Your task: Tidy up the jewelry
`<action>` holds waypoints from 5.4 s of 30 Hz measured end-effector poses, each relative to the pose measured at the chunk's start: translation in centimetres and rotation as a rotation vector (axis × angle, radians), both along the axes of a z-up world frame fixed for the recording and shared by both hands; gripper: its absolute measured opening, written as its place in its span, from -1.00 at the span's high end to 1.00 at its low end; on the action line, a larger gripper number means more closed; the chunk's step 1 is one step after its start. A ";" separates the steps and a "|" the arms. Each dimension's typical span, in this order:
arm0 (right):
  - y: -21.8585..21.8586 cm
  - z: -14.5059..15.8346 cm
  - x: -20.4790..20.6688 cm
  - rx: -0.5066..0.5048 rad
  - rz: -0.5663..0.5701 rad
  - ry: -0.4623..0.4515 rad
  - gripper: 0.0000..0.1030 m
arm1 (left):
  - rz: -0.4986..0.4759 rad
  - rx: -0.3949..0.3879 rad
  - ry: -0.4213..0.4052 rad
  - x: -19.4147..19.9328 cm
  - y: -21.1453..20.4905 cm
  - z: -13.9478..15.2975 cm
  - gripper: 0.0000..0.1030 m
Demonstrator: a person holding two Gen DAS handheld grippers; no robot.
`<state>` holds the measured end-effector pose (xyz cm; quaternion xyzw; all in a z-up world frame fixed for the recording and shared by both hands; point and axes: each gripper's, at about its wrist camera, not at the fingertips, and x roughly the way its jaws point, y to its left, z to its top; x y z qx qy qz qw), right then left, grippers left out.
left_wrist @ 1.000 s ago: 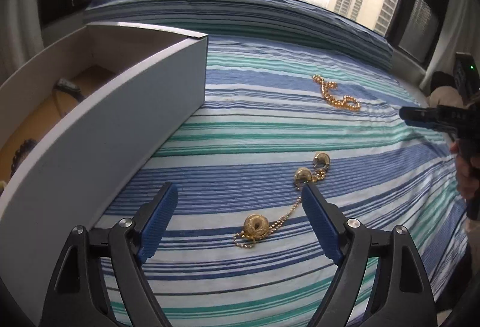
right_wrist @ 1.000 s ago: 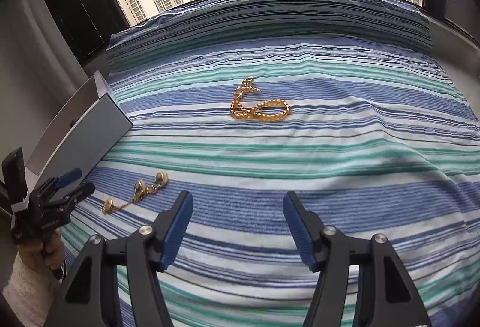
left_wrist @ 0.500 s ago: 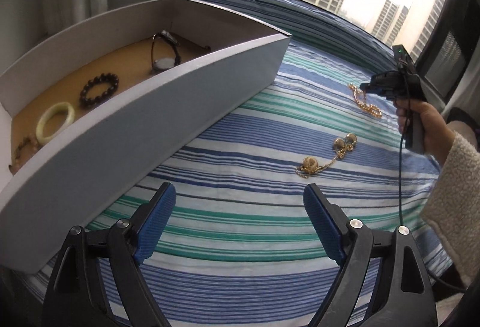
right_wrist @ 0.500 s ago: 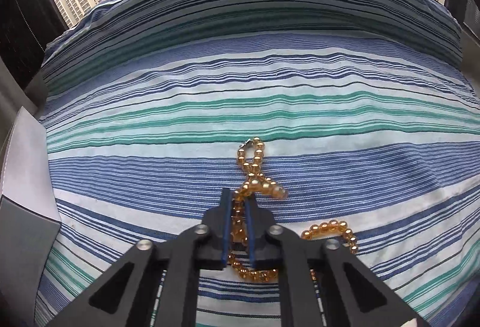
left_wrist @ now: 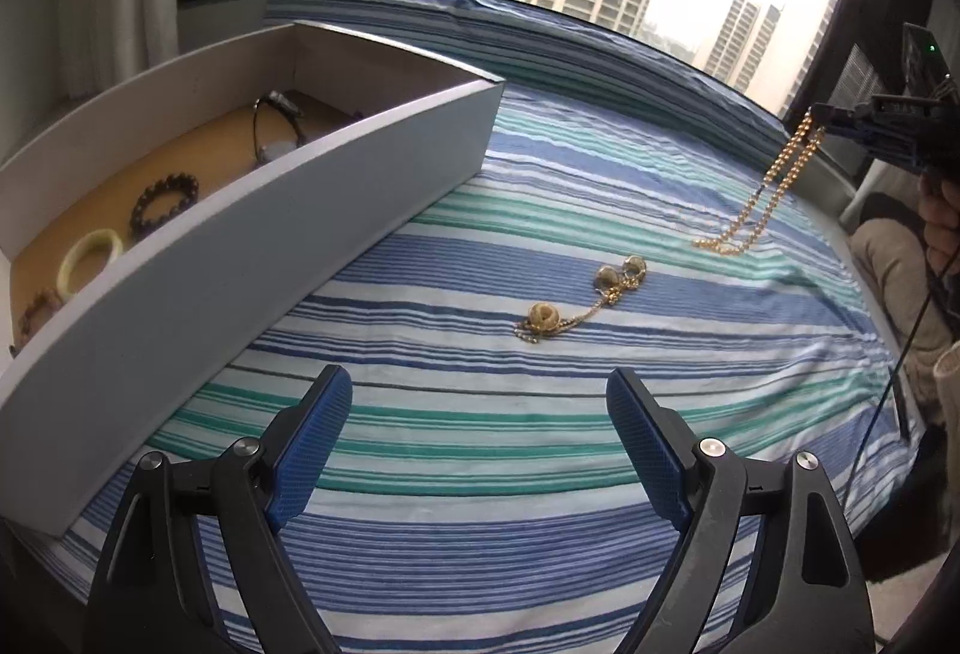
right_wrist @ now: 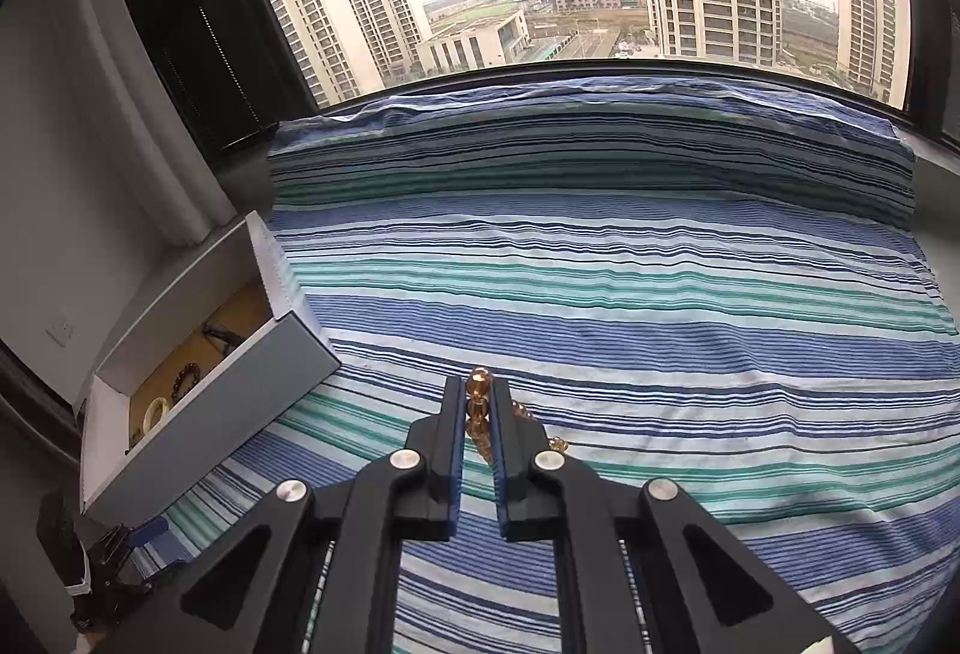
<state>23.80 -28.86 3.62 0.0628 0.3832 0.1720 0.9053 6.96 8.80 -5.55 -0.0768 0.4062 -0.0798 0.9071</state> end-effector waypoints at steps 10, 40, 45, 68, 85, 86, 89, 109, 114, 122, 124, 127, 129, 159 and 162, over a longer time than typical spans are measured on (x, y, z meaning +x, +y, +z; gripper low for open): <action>-1.3 3.7 -10.8 0.034 0.081 -0.077 0.84 | 0.001 0.001 -0.010 -1.8 0.3 0.4 -0.70; -4.2 -13.8 -18.1 -0.370 -0.329 0.075 0.10 | -0.140 0.114 0.090 -1.2 -7.4 -2.4 -0.81; -3.7 -13.3 -18.1 -0.402 -0.332 0.044 0.10 | -0.138 0.112 0.102 -1.1 -7.4 -2.8 -0.81; -4.1 -15.6 -18.7 -0.331 -0.315 0.112 0.10 | -0.442 0.206 0.142 14.2 -15.6 -5.8 -0.69; -5.6 -15.1 -18.2 -0.282 -0.346 0.108 0.10 | -0.433 0.150 0.063 12.4 -14.6 -4.7 0.57; -5.8 -14.9 -18.3 -0.278 -0.349 0.103 0.10 | -0.429 0.119 0.056 12.1 -14.0 -3.9 0.57; -6.5 -14.4 -18.2 -0.268 -0.365 0.095 0.10 | -0.409 0.044 0.034 11.1 -12.2 -1.3 0.57; -7.4 -18.7 -13.2 0.002 -0.250 0.232 0.10 | -0.242 -0.015 -0.021 6.2 -5.7 4.5 0.56; -5.5 -18.9 -11.4 -0.056 -0.245 0.170 0.25 | -0.223 -0.023 -0.013 5.6 -5.0 4.4 0.56; -4.9 -14.9 -13.3 -0.057 -0.185 0.119 0.84 | -0.189 -0.052 -0.033 4.7 -3.3 7.3 0.56; -4.8 -12.5 -14.1 -0.017 -0.162 0.082 0.84 | -0.178 -0.066 -0.051 4.4 -2.8 8.6 0.56; -4.0 -8.7 -14.6 0.022 -0.112 0.021 0.84 | -0.157 -0.074 -0.075 3.8 -1.8 10.8 0.56; -3.4 -6.3 -14.9 0.041 -0.076 -0.017 0.84 | -0.137 -0.081 -0.082 3.4 -0.8 12.2 0.56; 24.1 10.5 1.3 0.148 0.402 -0.175 0.84 | 0.298 0.037 -0.080 10.3 24.1 15.2 0.56; 27.0 9.1 3.4 0.116 0.415 -0.155 0.84 | 0.317 0.033 -0.054 12.9 26.1 13.2 0.56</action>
